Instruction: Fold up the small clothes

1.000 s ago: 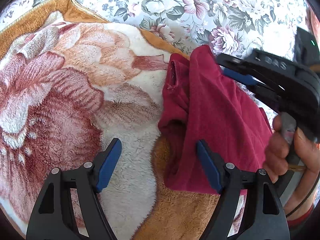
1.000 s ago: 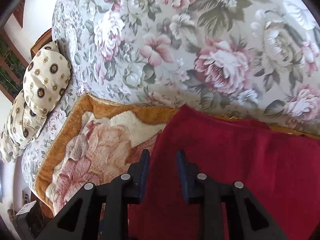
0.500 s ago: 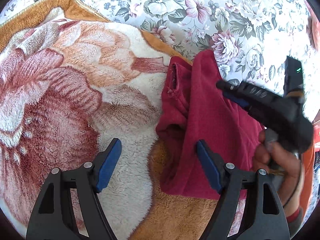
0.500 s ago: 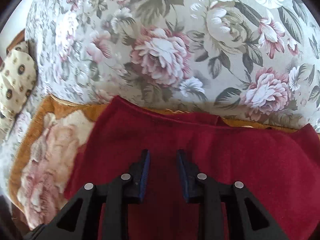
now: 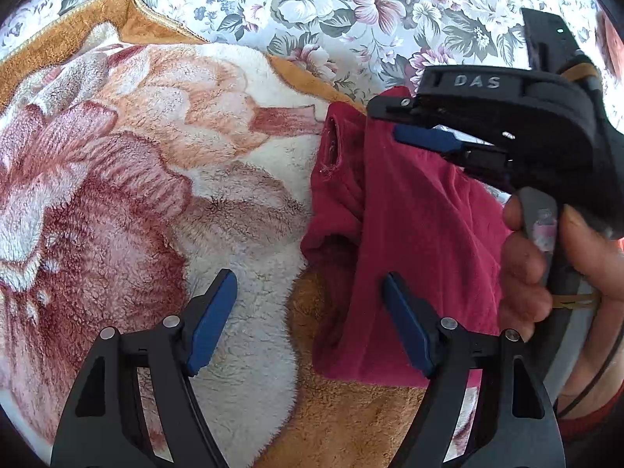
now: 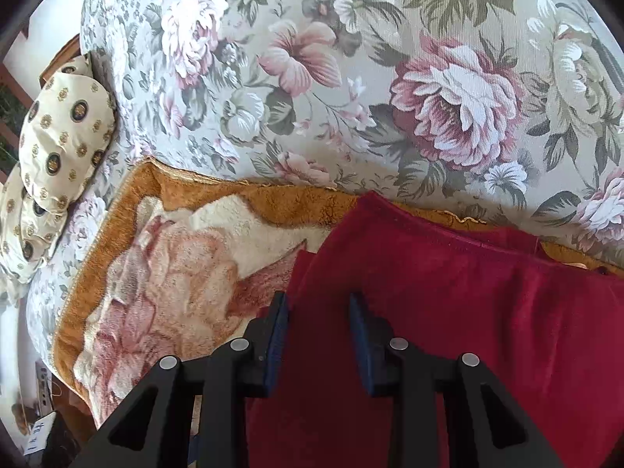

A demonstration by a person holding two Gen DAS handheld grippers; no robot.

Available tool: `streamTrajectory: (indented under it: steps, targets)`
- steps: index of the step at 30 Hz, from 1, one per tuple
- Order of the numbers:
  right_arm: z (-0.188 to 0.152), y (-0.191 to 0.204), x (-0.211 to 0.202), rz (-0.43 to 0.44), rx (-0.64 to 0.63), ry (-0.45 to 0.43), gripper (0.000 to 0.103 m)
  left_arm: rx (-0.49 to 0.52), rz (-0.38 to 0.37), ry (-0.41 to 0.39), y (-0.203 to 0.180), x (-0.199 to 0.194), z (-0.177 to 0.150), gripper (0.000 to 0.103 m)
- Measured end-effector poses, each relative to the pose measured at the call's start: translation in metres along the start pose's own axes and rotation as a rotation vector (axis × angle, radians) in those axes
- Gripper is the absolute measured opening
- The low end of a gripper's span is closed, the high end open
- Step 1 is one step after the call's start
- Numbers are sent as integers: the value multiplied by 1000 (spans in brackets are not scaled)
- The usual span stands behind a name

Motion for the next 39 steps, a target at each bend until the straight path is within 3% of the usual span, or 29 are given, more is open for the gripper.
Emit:
streamTrajectory:
  steps: [4, 8, 12, 18, 32, 35, 39]
  targets:
    - [5, 3, -7, -9, -7, -17, 31, -1, -11, -1, -1, -1, -1, 78]
    - [6, 1, 5, -29, 13, 38, 32, -3, -30, 2, -2, -3, -4, 78]
    - [5, -3, 8, -15, 35, 69, 43, -1, -52, 9, -6, -4, -6, 78]
    - [5, -7, 12, -96, 26, 125, 50, 11, -43, 8, -9, 2, -5, 79]
    - [16, 12, 42, -227, -48, 210, 60, -54, -200, -5, -3, -5, -8, 87]
    - [12, 11, 57, -262, -78, 271, 65, -23, -192, 9, -5, -6, -10, 87]
    - [12, 9, 65, -318, -132, 290, 66, 4, -174, 15, -9, -5, -12, 87]
Point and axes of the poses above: each gripper's, at about its wrist camera, not at the fingertips, and x roughly the way its jaws point, y to its left, z to its top, the point moved 10 cm from there along x, roughly the way its jaws point, and after that the axes turned 14 degrees about y, right-handed, at the moved point
